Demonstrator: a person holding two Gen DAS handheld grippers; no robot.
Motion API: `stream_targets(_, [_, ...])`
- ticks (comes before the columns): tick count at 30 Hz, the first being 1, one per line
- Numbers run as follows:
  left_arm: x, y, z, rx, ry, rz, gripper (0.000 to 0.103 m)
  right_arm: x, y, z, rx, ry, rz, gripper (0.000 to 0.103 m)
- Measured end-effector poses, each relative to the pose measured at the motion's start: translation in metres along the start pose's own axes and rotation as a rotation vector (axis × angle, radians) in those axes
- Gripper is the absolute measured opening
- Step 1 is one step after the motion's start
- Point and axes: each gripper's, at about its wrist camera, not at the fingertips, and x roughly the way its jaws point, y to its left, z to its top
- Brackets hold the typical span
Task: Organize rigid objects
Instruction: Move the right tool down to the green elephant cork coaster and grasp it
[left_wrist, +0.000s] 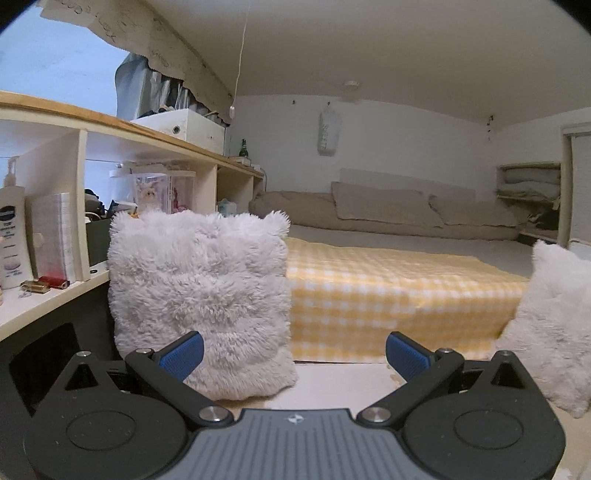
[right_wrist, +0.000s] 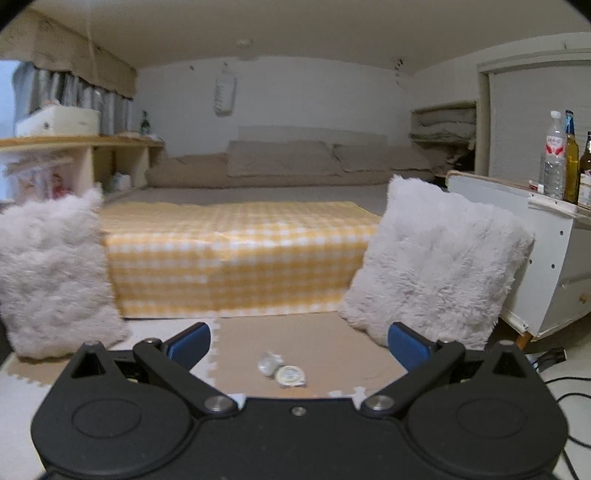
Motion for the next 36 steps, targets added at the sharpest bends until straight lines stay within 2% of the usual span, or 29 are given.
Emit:
stream_targets(5, [0.044,0.006,-0.001,0.017,0.118,0.009,0.103,0.055,-0.013,-0.009,0.02,0.086,-0.059,0.103])
stream_targets(7, [0.059,0.01,-0.007,-0.002,0.157,0.012,0.103,0.079,-0.018,-0.014,0.048,0.166,-0.074,0.103])
stream_targets(10, [0.077,0.013,-0.018,-0.004,0.202,0.063,0.103,0.106,-0.026,-0.027,0.103,0.256,-0.078,0.103])
stream_targets(14, [0.096,0.02,-0.034,-0.013,0.289,0.056,0.1,0.132,-0.034,-0.046,0.159,0.313,-0.091,0.103])
stream_targets(16, [0.104,0.026,-0.044,-0.032,0.34,0.033,0.084,0.146,-0.039,-0.056,0.203,0.354,-0.063,0.103])
stream_targets(19, [0.118,0.035,-0.058,-0.088,0.448,0.001,0.066,0.16,-0.044,-0.073,0.215,0.424,-0.044,0.103])
stream_targets(20, [0.122,0.037,-0.062,-0.107,0.475,-0.001,0.063,0.162,-0.044,-0.078,0.201,0.437,-0.041,0.103])
stream_targets(22, [0.127,0.039,-0.07,-0.114,0.511,0.001,0.052,0.169,-0.041,-0.088,0.16,0.468,-0.028,0.103])
stream_targets(23, [0.129,0.04,-0.073,-0.113,0.525,-0.001,0.05,0.174,-0.039,-0.092,0.144,0.483,-0.014,0.103])
stream_targets(26, [0.135,0.039,-0.079,-0.112,0.559,-0.022,0.034,0.188,-0.04,-0.103,0.141,0.565,0.036,0.103])
stream_targets(28, [0.138,0.038,-0.083,-0.114,0.584,-0.038,0.019,0.195,-0.041,-0.11,0.151,0.6,0.038,0.103])
stream_targets(31, [0.141,0.037,-0.087,-0.112,0.612,-0.052,0.011,0.205,-0.042,-0.12,0.163,0.646,0.033,0.103])
stream_targets(36, [0.145,0.037,-0.089,-0.12,0.618,-0.059,0.009,0.216,-0.043,-0.128,0.2,0.687,0.025,0.103])
